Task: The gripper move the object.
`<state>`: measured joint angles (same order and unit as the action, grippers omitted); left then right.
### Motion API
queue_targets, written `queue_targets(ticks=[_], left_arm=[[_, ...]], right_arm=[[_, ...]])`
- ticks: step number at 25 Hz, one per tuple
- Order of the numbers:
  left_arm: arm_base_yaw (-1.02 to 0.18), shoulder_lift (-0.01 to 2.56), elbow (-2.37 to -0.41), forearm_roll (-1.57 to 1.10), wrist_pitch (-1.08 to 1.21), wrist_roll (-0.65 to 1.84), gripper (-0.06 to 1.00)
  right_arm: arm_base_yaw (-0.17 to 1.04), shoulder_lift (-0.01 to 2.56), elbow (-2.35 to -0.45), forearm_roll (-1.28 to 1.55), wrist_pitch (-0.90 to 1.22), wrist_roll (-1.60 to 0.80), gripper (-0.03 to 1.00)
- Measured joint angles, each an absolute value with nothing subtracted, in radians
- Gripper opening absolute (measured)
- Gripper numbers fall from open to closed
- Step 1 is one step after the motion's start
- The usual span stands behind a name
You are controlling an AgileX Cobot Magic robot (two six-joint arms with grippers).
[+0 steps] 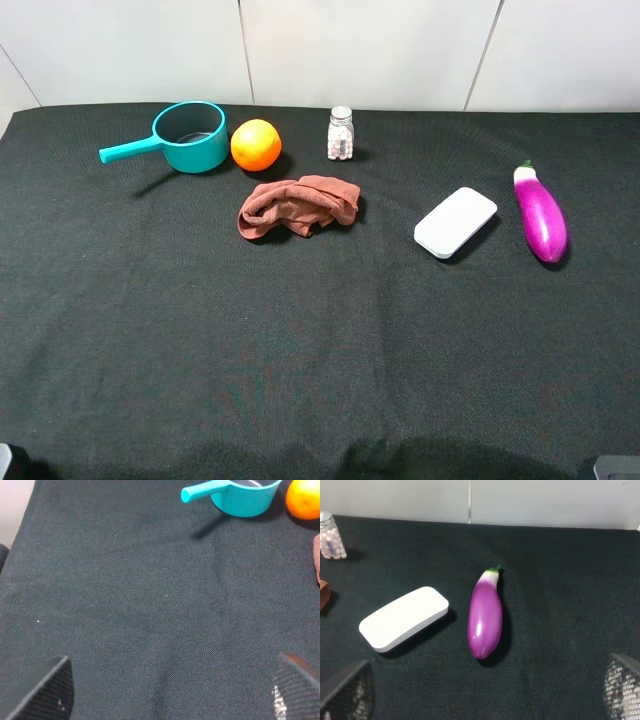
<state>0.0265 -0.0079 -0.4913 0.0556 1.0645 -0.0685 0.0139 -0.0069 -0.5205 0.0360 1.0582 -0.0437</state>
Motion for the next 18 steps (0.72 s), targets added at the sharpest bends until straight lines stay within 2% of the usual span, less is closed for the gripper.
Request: queue_targets(ticks=[18], left_arm=[[0.027, -0.008, -0.491, 0.056, 1.064, -0.068, 0.83]], right_arm=[[0.014, -0.007, -0.521, 0.038, 1.058, -0.044, 0.69]])
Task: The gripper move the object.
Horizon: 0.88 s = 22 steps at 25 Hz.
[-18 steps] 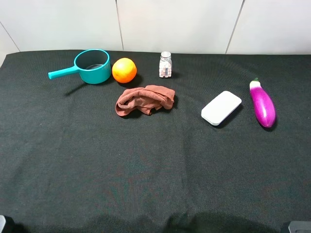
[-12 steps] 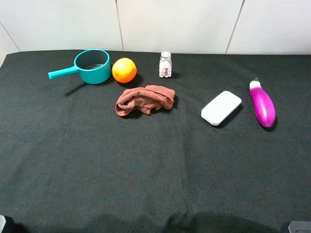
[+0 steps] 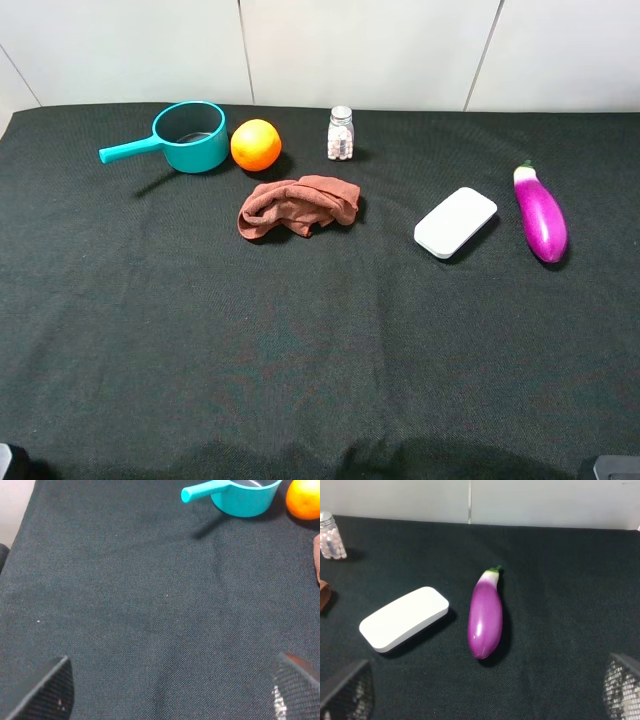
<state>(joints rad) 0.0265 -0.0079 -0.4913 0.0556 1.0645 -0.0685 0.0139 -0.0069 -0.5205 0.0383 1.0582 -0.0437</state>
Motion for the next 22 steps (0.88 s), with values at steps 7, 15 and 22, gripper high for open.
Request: queue_targets(ticks=[7, 15, 22], left_arm=[[0.027, -0.008, -0.491, 0.056, 1.064, -0.068, 0.83], [0.027, -0.008, -0.491, 0.056, 1.064, -0.068, 0.83], [0.027, -0.008, -0.491, 0.056, 1.064, -0.068, 0.83]], right_arm=[[0.014, -0.007, -0.521, 0.05, 1.047, -0.044, 0.69], [0.014, 0.08, -0.521, 0.05, 0.998, -0.07, 0.69], [0.014, 0.319, -0.521, 0.081, 0.914, -0.195, 0.69]])
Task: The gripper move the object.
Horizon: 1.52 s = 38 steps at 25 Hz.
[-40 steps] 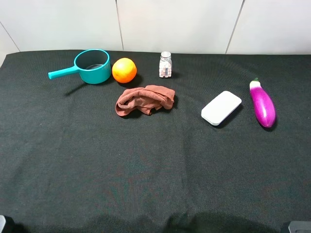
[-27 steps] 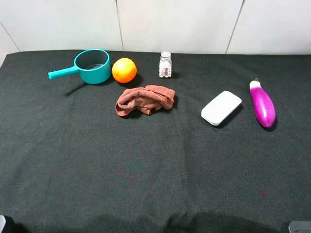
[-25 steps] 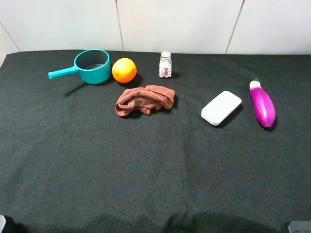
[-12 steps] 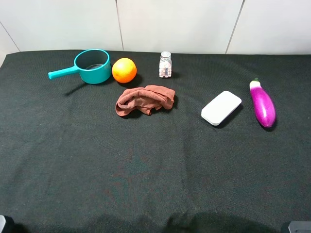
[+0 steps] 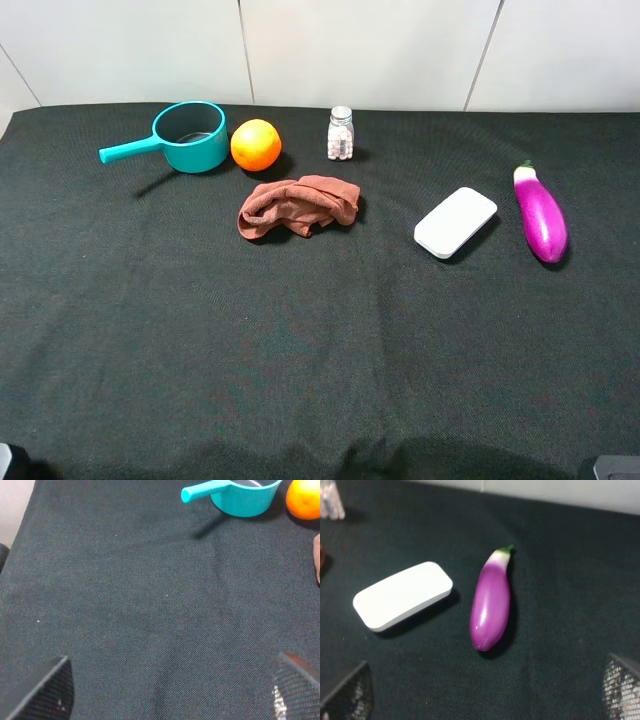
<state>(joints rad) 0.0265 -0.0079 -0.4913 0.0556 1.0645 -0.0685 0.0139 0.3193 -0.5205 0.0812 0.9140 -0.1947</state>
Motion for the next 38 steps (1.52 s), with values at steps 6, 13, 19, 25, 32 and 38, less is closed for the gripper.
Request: queue_targets(ticks=[6, 13, 19, 25, 32, 38], left_arm=[[0.027, -0.008, -0.491, 0.056, 1.064, -0.068, 0.83], [0.027, -0.008, -0.491, 0.056, 1.064, -0.068, 0.83], [0.027, -0.008, -0.491, 0.056, 1.064, -0.068, 0.83], [0.027, -0.008, -0.491, 0.056, 1.064, -0.068, 0.83], [0.027, -0.008, -0.491, 0.056, 1.064, -0.068, 0.83], [0.027, -0.008, -0.491, 0.056, 1.064, -0.068, 0.83]], right_arm=[[0.014, 0.54, -0.524, 0.132, 0.839, -0.305, 0.69], [0.014, 0.79, -0.635, 0.144, 0.842, -0.41, 0.69], [0.014, 0.98, -0.757, 0.143, 0.882, -0.506, 0.69], [0.014, 1.147, -0.854, 0.141, 0.893, -0.625, 0.69], [0.014, 1.275, -0.92, 0.141, 0.887, -0.77, 0.69], [0.025, 1.375, -0.944, 0.144, 0.863, -0.87, 0.69]])
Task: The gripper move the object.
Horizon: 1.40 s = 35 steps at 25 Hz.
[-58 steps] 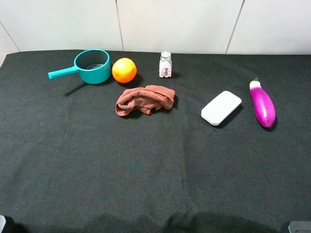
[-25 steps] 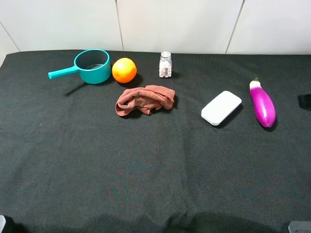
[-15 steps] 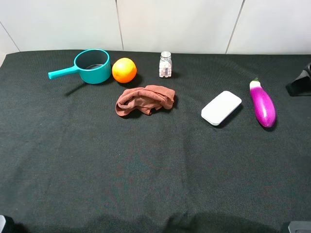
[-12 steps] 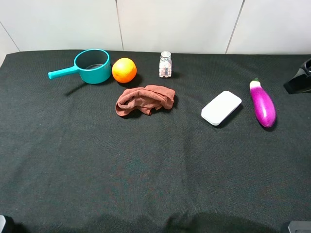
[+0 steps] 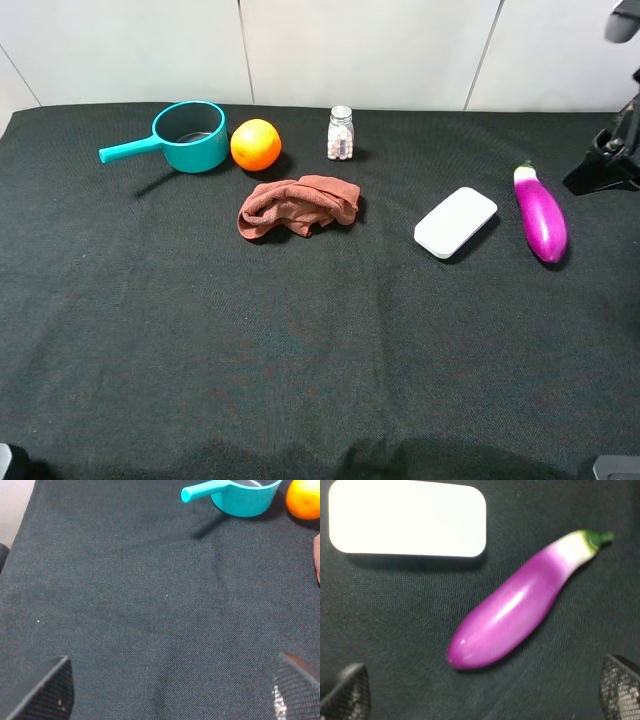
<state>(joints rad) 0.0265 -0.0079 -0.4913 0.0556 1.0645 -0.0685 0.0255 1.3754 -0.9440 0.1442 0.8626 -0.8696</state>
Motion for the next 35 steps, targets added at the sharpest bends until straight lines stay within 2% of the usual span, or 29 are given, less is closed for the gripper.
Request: queue_targets(ticks=[8, 18, 28, 35], left_arm=[[0.027, -0.008, -0.491, 0.056, 1.064, -0.068, 0.83], [0.027, -0.008, -0.491, 0.056, 1.064, -0.068, 0.83], [0.027, -0.008, -0.491, 0.056, 1.064, -0.068, 0.83], [0.027, -0.008, -0.491, 0.056, 1.064, -0.068, 0.83]], right_arm=[[0.111, 1.476, -0.951, 0.133, 0.753, -1.055, 0.69], [0.238, 1.601, -1.04, -0.014, 0.822, -1.127, 0.69], [0.368, 1.707, -1.045, -0.13, 0.806, -1.237, 0.69], [0.389, 1.758, -1.045, -0.165, 0.749, -1.398, 0.69]])
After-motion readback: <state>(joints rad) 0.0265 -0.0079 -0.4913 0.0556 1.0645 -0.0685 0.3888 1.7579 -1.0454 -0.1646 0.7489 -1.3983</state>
